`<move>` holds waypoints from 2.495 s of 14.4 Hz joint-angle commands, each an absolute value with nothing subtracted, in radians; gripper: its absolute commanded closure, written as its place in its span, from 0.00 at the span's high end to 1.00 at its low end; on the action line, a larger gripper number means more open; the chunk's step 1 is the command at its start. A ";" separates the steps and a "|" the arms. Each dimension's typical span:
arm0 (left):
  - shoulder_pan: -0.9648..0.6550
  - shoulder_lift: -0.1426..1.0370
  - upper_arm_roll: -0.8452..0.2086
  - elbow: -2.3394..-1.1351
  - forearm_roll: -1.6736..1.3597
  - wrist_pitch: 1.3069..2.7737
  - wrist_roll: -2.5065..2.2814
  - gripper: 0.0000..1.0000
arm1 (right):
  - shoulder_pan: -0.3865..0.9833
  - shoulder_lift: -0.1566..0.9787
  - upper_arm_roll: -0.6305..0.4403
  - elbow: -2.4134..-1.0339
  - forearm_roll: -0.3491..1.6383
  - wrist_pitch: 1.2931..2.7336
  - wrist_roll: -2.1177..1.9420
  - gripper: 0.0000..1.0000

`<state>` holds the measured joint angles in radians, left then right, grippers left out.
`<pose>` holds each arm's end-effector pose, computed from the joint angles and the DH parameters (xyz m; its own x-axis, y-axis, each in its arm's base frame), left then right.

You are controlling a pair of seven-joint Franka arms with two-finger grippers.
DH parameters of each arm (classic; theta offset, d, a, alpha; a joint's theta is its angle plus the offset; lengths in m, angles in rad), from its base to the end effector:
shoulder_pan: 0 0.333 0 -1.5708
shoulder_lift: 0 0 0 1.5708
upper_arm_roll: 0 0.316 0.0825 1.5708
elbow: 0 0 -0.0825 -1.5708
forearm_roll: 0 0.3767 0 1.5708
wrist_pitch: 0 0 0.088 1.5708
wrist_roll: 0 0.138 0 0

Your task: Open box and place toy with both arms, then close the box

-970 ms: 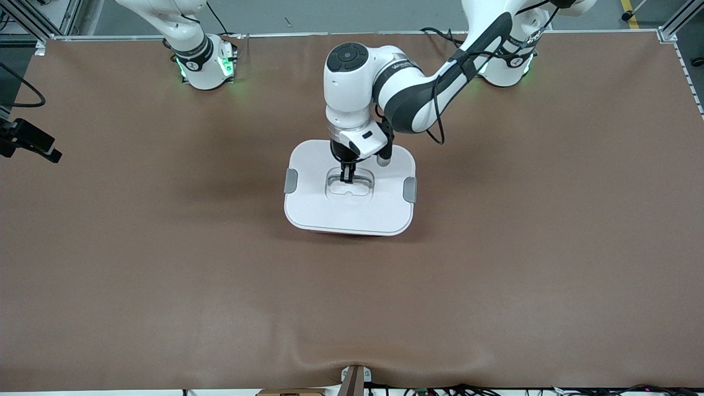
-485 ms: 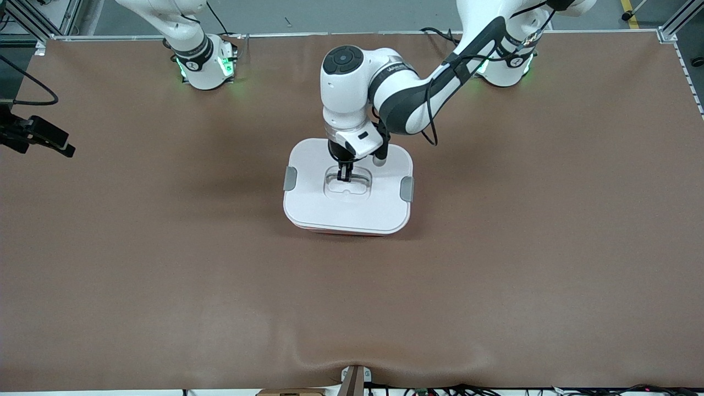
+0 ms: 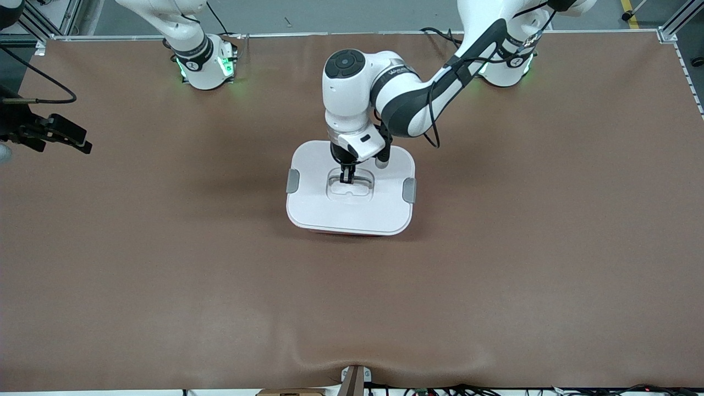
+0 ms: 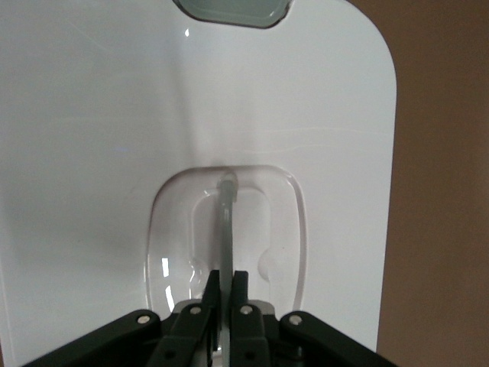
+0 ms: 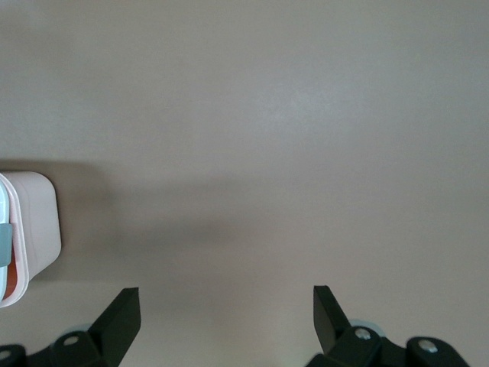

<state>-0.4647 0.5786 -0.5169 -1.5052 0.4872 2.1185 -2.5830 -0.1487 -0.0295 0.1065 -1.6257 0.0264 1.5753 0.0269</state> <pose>0.4652 -0.5343 0.3459 0.1141 0.9935 -0.0018 0.9738 -0.1115 0.1980 0.5367 -0.0183 0.5843 0.9974 -0.0693 -0.0217 -0.0697 -0.9973 -0.0227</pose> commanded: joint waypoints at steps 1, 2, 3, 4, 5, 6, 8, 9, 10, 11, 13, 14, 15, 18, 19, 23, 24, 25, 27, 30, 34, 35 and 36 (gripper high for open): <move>-0.460 0.575 -0.517 -1.503 0.509 2.140 -2.585 0.00 | -0.161 -0.043 0.109 -1.655 0.017 1.595 0.015 1.00; -0.462 0.575 -0.517 -1.503 0.509 2.146 -2.591 0.00 | -0.172 -0.038 0.106 -1.652 0.018 1.592 0.011 1.00; -0.463 0.580 -0.517 -1.500 0.503 2.152 -2.595 0.00 | -0.181 -0.037 0.106 -1.649 0.018 1.592 0.009 1.00; -0.465 0.583 -0.517 -1.499 0.494 2.154 -2.599 0.00 | -0.184 -0.034 0.106 -1.646 0.018 1.594 0.009 1.00; -0.466 0.583 -0.517 -1.499 0.491 2.154 -2.600 0.00 | -0.187 -0.032 0.104 -1.638 0.017 1.594 0.003 1.00; -0.468 0.583 -0.517 -1.499 0.492 2.154 -2.600 0.00 | -0.195 -0.029 0.104 -1.631 0.015 1.594 -0.029 1.00; -0.469 0.584 -0.517 -1.502 0.494 2.154 -2.624 0.00 | -0.215 -0.020 0.104 -1.623 0.015 1.591 -0.075 1.00; -0.469 0.584 -0.517 -1.503 0.494 2.154 -2.638 0.00 | -0.215 -0.015 0.104 -1.623 0.015 1.591 -0.074 1.00; -0.469 0.584 -0.517 -1.505 0.494 2.154 -2.646 0.00 | -0.215 -0.015 0.104 -1.623 0.015 1.591 -0.074 1.00; -0.469 0.584 -0.517 -1.508 0.495 2.154 -2.646 0.00 | -0.213 -0.015 0.104 -1.623 0.015 1.589 -0.074 1.00; -0.469 0.584 -0.517 -1.508 0.494 2.154 -2.648 0.00 | -0.212 -0.015 0.104 -1.623 0.017 1.585 -0.074 1.00; -0.471 0.584 -0.517 -1.508 0.494 2.154 -2.648 0.00 | -0.210 -0.015 0.104 -1.623 0.015 1.585 -0.074 1.00; -0.471 0.584 -0.517 -1.509 0.494 2.154 -2.648 0.00 | -0.209 -0.015 0.104 -1.623 0.015 1.585 -0.074 1.00; -0.472 0.587 -0.517 -1.513 0.494 2.152 -2.648 0.00 | -0.209 -0.015 0.104 -1.623 0.015 1.585 -0.067 1.00; -0.472 0.592 -0.517 -1.513 0.494 2.152 -2.648 0.00 | -0.209 -0.015 0.104 -1.623 0.017 1.585 -0.067 1.00; -0.474 0.592 -0.517 -1.513 0.495 2.152 -2.657 0.00 | -0.212 -0.014 0.104 -1.623 0.017 1.585 -0.072 1.00; -0.474 0.592 -0.517 -1.513 0.495 2.152 -2.657 0.00 | -0.212 -0.014 0.104 -1.623 0.017 1.585 -0.072 1.00; -0.474 0.592 -0.517 -1.514 0.495 2.152 -2.657 0.00 | -0.210 -0.014 0.104 -1.623 0.015 1.585 -0.071 1.00; -0.483 0.594 -0.517 -1.514 0.495 2.152 -2.664 0.00 | -0.210 -0.014 0.104 -1.623 0.015 1.586 -0.069 1.00; -0.491 0.600 -0.515 -1.514 0.495 2.152 -2.674 0.00 | -0.204 -0.014 0.106 -1.621 0.015 1.586 -0.068 1.00; -0.479 0.598 -0.517 -1.523 0.497 2.152 -2.668 0.00 | -0.199 -0.014 0.107 -1.620 0.015 1.586 -0.066 1.00; -0.476 0.597 -0.515 -1.522 0.497 2.152 -2.665 0.00 | -0.199 -0.014 0.107 -1.620 0.015 1.585 -0.066 1.00; -0.474 0.597 -0.517 -1.520 0.497 2.152 -2.660 0.00 | -0.199 -0.014 0.107 -1.620 0.017 1.585 -0.069 1.00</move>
<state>-0.4800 0.6013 -0.5152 -1.5210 0.4872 2.1390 -2.6555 -0.1970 -0.0208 0.1013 -1.6388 0.0229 1.5948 -0.0647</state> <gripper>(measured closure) 0.930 0.000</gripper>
